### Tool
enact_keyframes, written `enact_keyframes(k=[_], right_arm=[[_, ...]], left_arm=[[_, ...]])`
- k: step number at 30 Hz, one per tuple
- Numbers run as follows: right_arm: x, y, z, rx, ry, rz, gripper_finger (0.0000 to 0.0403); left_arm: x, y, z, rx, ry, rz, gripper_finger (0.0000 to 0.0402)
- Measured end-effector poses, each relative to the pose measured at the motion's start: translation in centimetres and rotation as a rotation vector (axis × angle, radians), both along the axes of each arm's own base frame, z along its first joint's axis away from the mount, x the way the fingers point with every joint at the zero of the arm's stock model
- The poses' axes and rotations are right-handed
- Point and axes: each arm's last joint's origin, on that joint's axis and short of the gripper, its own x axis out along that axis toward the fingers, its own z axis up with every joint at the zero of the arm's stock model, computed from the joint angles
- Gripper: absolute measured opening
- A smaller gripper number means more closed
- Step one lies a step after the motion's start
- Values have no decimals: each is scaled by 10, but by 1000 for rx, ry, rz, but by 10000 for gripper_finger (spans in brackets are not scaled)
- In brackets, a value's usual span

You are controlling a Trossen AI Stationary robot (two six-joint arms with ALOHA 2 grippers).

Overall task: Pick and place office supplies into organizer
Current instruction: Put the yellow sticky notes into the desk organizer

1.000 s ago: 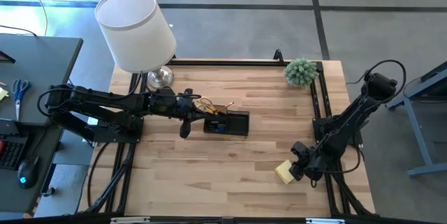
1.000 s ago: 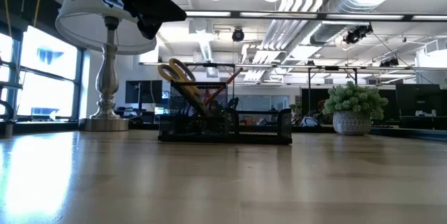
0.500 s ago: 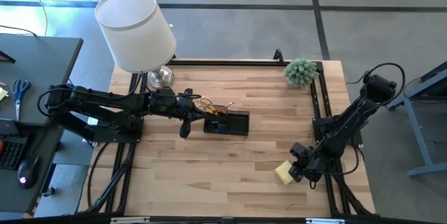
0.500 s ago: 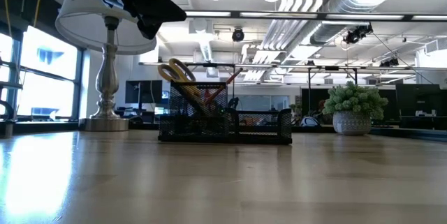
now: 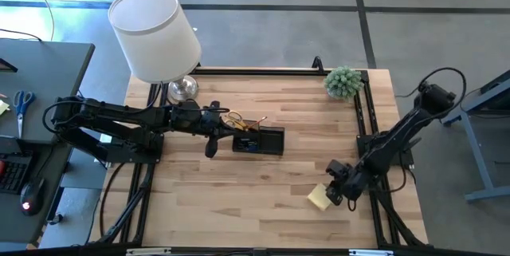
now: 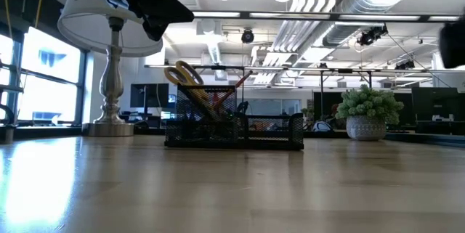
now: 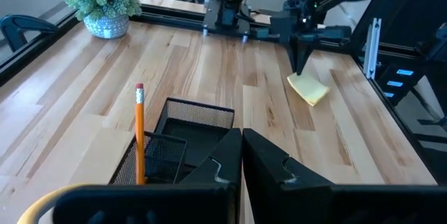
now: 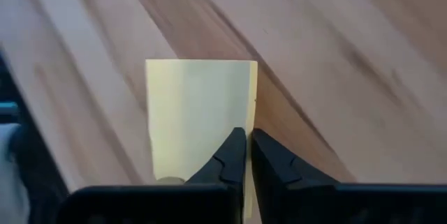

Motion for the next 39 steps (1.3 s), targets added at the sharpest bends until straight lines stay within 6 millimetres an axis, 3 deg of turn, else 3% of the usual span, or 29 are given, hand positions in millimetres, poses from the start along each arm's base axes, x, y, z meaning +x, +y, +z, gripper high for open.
enact_keyframes(k=[9, 14, 21, 29, 39], right_arm=[[51, -39, 45, -114, -191, 74, 3], [86, -69, 84, -233, -268, 202, 2], [137, -114, 125, -432, -222, 415, 1], [197, -155, 124, -434, -91, 628, 1], [232, -192, 107, -434, 32, 701, 1]], left_arm=[[0, 0, 1, 1, -7, 0, 3], [0, 0, 1, 4, -7, 4, 3], [0, 0, 0, 5, -4, 6, 3], [-2, 0, -4, -3, 44, 6, 3], [-2, 0, -5, -34, 52, 6, 3]])
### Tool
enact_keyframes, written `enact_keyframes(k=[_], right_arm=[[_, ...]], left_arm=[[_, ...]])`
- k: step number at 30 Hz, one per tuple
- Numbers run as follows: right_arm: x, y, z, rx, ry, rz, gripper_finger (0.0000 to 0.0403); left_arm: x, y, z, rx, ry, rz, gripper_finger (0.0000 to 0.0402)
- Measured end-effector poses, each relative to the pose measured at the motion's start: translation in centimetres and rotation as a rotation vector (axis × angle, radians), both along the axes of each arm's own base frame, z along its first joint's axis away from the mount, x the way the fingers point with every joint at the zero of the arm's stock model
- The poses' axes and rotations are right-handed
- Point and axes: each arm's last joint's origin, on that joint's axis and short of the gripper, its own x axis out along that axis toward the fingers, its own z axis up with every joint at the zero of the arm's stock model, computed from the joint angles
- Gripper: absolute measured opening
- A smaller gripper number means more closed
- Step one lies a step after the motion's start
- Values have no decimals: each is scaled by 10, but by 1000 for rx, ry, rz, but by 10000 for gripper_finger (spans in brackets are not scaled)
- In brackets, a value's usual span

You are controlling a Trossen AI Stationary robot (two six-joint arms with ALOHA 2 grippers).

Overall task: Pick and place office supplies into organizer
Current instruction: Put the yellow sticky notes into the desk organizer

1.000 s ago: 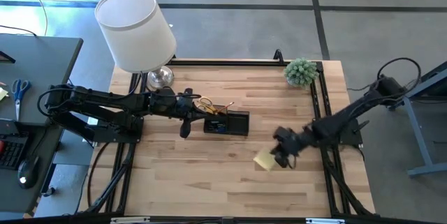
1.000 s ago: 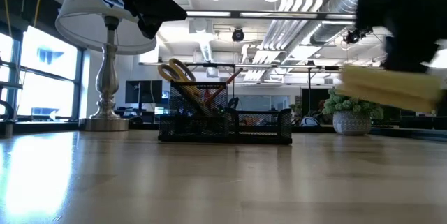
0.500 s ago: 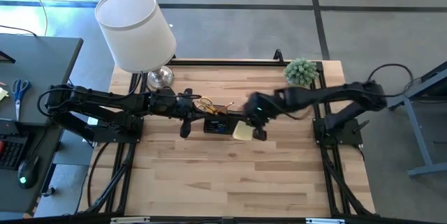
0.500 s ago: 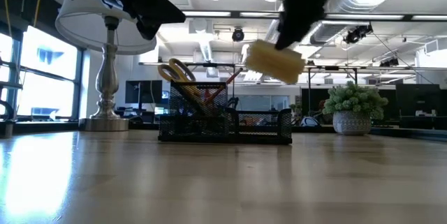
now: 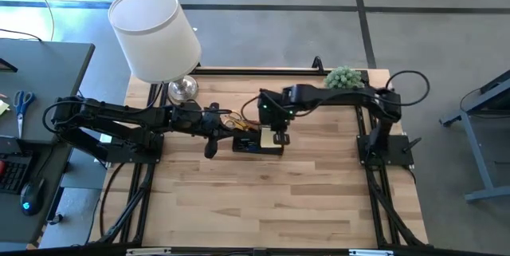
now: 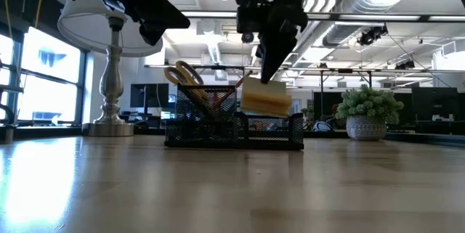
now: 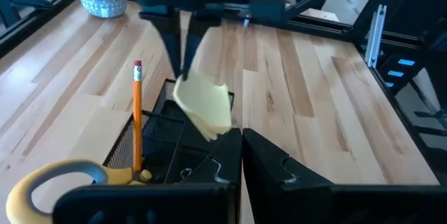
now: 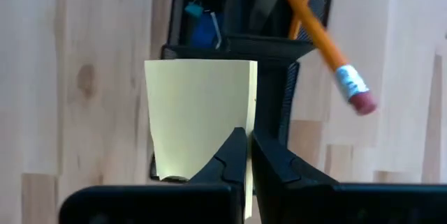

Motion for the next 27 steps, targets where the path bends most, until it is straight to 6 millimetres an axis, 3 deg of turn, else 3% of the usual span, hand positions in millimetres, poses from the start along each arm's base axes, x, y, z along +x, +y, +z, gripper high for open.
enact_keyframes(k=[6, 27], right_arm=[[3, -7, -5, -2, 11, -5, 1], [8, 2, -41, -10, 15, 5, 1]], left_arm=[[-1, -1, -1, -13, 14, -14, 3], [0, -1, -1, -16, 12, -10, 3]])
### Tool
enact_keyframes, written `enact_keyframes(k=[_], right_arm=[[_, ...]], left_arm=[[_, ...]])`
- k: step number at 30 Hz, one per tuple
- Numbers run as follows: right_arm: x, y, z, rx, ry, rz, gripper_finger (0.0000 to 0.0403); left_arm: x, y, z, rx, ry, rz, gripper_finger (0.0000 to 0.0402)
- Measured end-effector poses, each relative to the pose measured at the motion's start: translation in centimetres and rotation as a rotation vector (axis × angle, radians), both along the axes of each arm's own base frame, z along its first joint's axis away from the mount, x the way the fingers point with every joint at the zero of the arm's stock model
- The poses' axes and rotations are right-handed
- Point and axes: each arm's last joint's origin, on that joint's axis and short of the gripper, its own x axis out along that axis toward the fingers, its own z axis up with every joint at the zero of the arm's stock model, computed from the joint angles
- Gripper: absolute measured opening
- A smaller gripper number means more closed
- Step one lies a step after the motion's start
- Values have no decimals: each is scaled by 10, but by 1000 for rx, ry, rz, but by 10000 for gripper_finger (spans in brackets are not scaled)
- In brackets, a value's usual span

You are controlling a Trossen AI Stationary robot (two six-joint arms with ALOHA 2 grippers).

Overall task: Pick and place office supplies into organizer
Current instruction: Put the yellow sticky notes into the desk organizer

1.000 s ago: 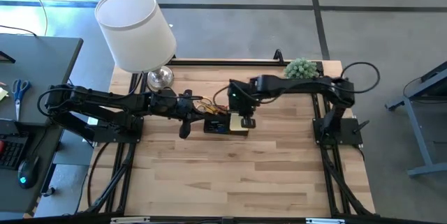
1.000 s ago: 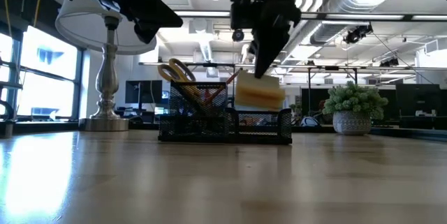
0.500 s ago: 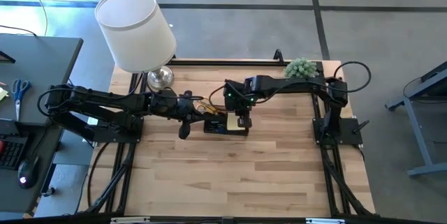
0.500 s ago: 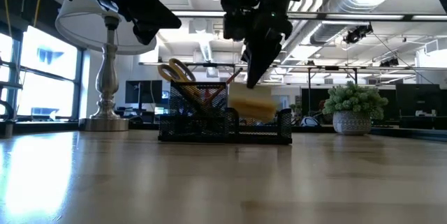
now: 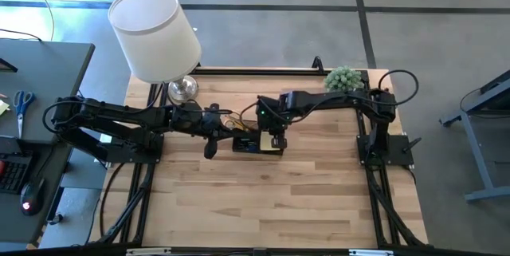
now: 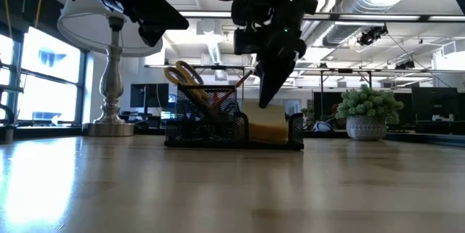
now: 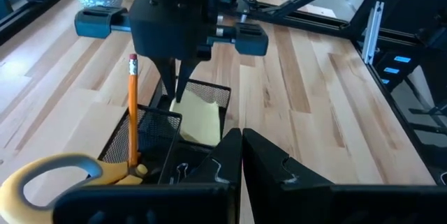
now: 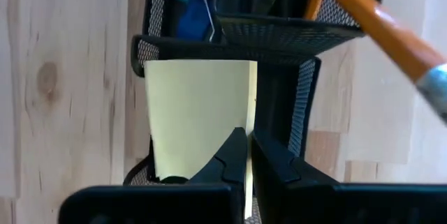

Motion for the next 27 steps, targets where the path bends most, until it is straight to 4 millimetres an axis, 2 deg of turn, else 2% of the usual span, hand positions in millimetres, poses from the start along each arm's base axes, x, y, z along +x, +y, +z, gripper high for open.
enact_keyframes(k=[15, 27], right_arm=[[-4, 1, -18, 2, -12, -16, 15], [-4, 0, -19, -17, -11, -33, 16]], left_arm=[[0, 0, 0, 0, 1, 0, 3], [0, 0, 0, 0, 1, 0, 3]])
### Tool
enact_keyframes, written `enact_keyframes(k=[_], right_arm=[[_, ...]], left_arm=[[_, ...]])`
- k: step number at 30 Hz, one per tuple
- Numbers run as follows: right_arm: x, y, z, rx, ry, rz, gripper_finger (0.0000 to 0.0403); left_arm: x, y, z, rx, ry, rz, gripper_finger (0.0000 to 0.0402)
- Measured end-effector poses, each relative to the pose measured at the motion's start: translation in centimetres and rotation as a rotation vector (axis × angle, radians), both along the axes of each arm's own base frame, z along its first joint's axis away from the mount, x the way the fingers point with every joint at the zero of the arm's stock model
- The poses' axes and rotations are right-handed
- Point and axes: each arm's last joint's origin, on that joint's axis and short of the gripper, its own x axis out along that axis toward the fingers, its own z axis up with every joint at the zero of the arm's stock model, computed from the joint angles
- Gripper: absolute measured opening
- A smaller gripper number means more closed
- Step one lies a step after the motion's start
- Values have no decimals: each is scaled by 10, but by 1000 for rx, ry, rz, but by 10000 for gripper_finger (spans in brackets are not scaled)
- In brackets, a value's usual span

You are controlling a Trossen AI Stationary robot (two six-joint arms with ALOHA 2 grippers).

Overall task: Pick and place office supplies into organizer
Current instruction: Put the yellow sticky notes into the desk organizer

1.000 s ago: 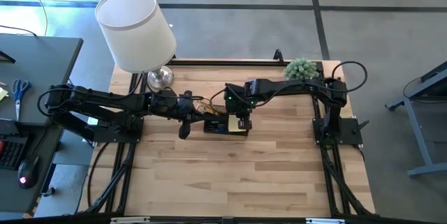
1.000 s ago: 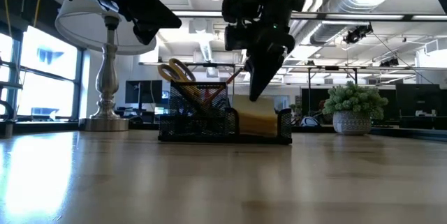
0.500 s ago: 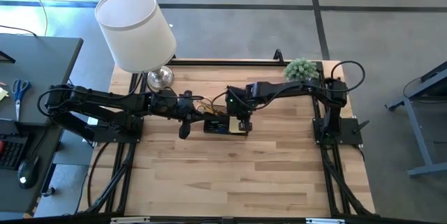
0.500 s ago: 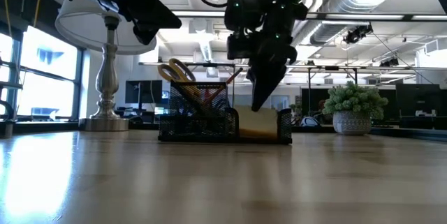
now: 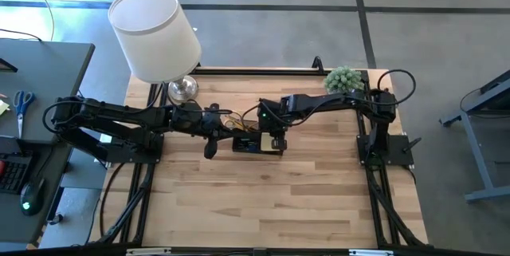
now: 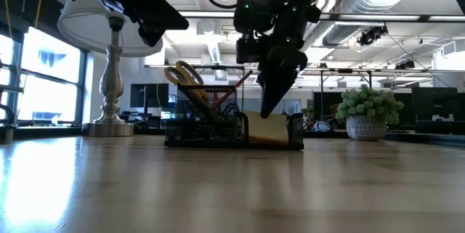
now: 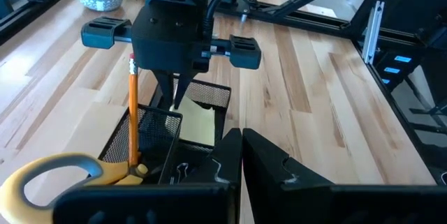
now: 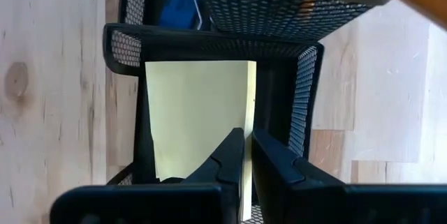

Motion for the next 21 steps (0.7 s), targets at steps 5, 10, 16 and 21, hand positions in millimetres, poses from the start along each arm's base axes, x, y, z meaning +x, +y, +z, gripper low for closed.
enact_keyframes(k=[5, 10, 16, 21], right_arm=[[0, 0, 0, -3, 1, 1, 16], [0, 0, 0, 2, 4, 5, 17], [0, 0, 0, 3, 4, 3, 26], [0, 0, 0, -17, 9, -22, 80]], left_arm=[[0, 0, 0, 0, 1, 0, 3], [0, 0, 0, 0, 1, 0, 3], [0, 0, 0, 0, 1, 0, 3], [0, 0, 0, 0, 2, 0, 3]])
